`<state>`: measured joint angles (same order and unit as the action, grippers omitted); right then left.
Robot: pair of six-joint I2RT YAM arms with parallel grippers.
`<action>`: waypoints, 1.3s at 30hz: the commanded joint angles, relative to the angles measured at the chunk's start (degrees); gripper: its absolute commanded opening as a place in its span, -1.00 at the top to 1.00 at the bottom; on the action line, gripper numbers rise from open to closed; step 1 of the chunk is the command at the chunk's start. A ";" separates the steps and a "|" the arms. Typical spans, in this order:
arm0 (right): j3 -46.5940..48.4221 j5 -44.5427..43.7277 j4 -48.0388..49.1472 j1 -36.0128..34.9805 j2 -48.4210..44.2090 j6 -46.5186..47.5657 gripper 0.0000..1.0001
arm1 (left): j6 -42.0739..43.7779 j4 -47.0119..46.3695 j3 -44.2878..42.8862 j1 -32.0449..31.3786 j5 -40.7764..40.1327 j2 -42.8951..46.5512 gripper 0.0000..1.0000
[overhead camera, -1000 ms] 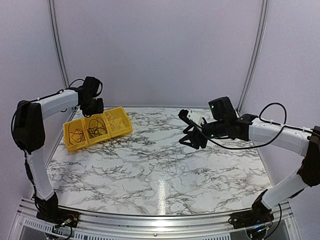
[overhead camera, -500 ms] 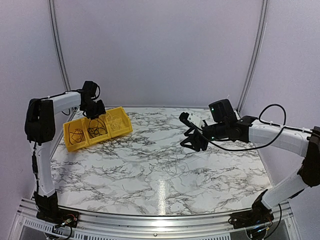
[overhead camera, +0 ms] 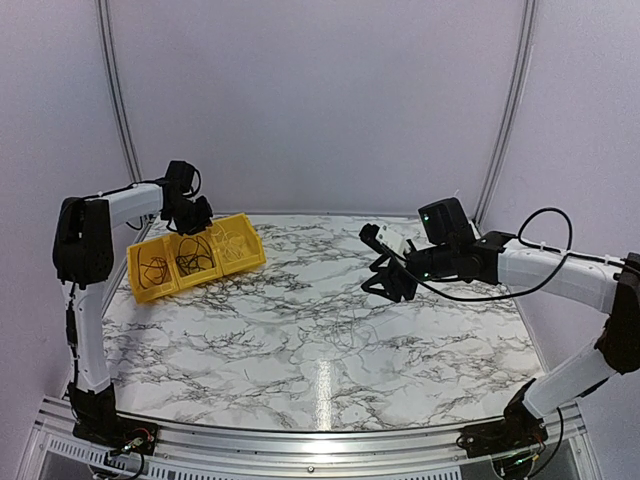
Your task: Untangle the cables
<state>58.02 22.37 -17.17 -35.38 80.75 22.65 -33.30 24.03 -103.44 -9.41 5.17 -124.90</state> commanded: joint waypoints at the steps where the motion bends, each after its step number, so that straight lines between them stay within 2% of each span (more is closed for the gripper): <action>1: 1.04 -0.44 0.94 0.48 0.68 0.29 -0.12 | -0.25 -1.84 -1.94 0.05 0.45 -0.16 0.69; 4: 1.04 -0.38 1.25 0.43 0.89 0.15 -0.13 | -0.48 -2.27 -1.77 -0.16 0.88 -0.28 0.85; 11: 1.53 -0.56 1.33 0.50 1.75 0.37 -0.13 | -1.25 -3.82 -1.84 -1.35 2.84 -2.20 0.98; 19: 0.52 -2.70 1.59 0.60 2.13 0.82 -0.12 | -0.50 -4.32 -2.09 -3.63 3.42 -3.42 1.00; 20: 0.33 -3.40 1.27 0.76 2.38 0.89 -0.12 | -0.38 -4.31 -1.87 -3.91 3.59 -3.35 0.94; 22: -0.35 -4.49 0.60 1.69 3.00 1.32 -0.14 | -0.59 -4.24 -0.81 -4.04 3.71 -2.54 0.63; 24: -1.25 -5.08 0.25 2.60 3.77 1.97 -0.15 | -0.60 -4.25 0.19 -4.12 3.41 -1.00 0.43; 28: -2.14 -4.43 0.97 3.22 5.34 3.58 -0.16 | 1.22 -3.53 1.53 -4.25 1.23 3.82 0.22; 32: -0.67 1.80 0.82 3.21 8.02 3.51 -0.23 | 4.39 -0.47 2.50 -4.85 -3.51 9.24 -0.05; 34: 0.34 5.32 0.97 2.88 9.99 3.02 -0.31 | 5.44 -0.27 4.39 -5.29 -4.71 12.58 -0.13; 39: 4.06 4.53 2.67 2.59 17.56 -1.28 -0.36 | 11.30 0.56 9.24 -8.93 -11.48 20.14 -0.15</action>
<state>57.52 25.06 -16.45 -32.51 93.36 24.56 -27.90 22.44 -97.08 -15.14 0.12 -110.83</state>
